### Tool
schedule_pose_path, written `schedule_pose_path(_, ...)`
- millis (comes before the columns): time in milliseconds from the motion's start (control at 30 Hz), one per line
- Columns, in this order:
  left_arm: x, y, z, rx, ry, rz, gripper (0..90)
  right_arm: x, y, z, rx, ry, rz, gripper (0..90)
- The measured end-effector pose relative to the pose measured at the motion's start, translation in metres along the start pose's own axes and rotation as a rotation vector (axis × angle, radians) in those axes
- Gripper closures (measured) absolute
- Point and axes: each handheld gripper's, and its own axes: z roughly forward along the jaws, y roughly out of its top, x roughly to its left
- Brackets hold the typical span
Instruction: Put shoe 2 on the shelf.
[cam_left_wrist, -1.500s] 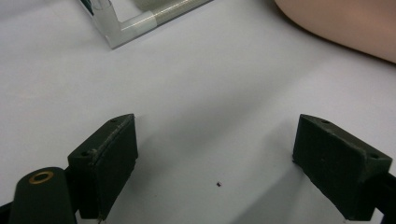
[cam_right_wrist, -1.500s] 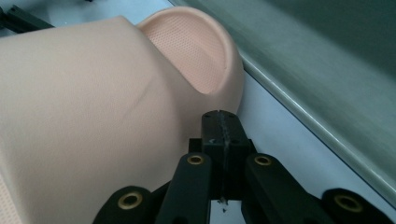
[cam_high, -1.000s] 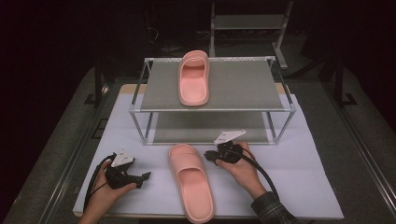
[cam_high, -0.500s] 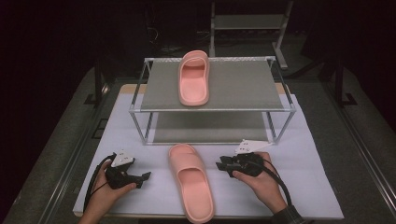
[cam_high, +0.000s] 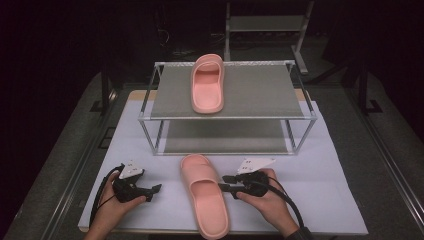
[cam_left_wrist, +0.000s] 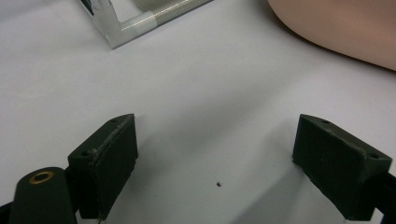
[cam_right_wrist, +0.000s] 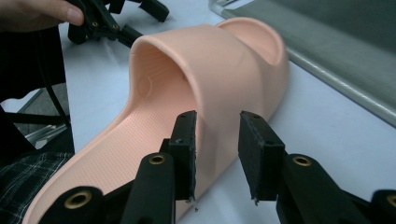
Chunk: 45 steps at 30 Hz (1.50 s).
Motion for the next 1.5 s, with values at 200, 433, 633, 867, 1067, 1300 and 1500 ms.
schedule_pose_path(200,0.000,0.000,0.000,0.000,0.000,0.000,12.9,0.002,0.002,0.014,0.020,0.000,-0.016,68.7)
schedule_pose_path(433,0.000,0.000,0.000,0.000,0.000,0.000,12.9,0.002,0.004,0.016,0.016,-0.033,-0.037,79.3)
schedule_pose_path(633,0.000,0.000,0.000,0.000,-0.001,0.000,13.0,-0.002,0.004,0.013,0.015,-0.055,-0.041,82.6)
schedule_pose_path(867,0.000,0.000,0.000,0.000,-0.001,0.000,12.9,-0.004,0.006,0.008,0.000,-0.058,-0.042,84.7)
schedule_pose_path(1067,0.000,0.000,0.000,0.000,-0.001,0.000,12.9,-0.006,0.010,-0.003,-0.032,-0.055,-0.047,85.3)
schedule_pose_path(1300,0.000,0.000,0.000,0.001,-0.001,-0.001,13.0,-0.016,0.019,-0.035,-0.087,-0.056,-0.044,85.3)
schedule_pose_path(1500,0.000,0.000,0.000,0.002,-0.001,-0.001,13.0,-0.022,0.025,-0.058,-0.112,-0.067,-0.051,85.3)
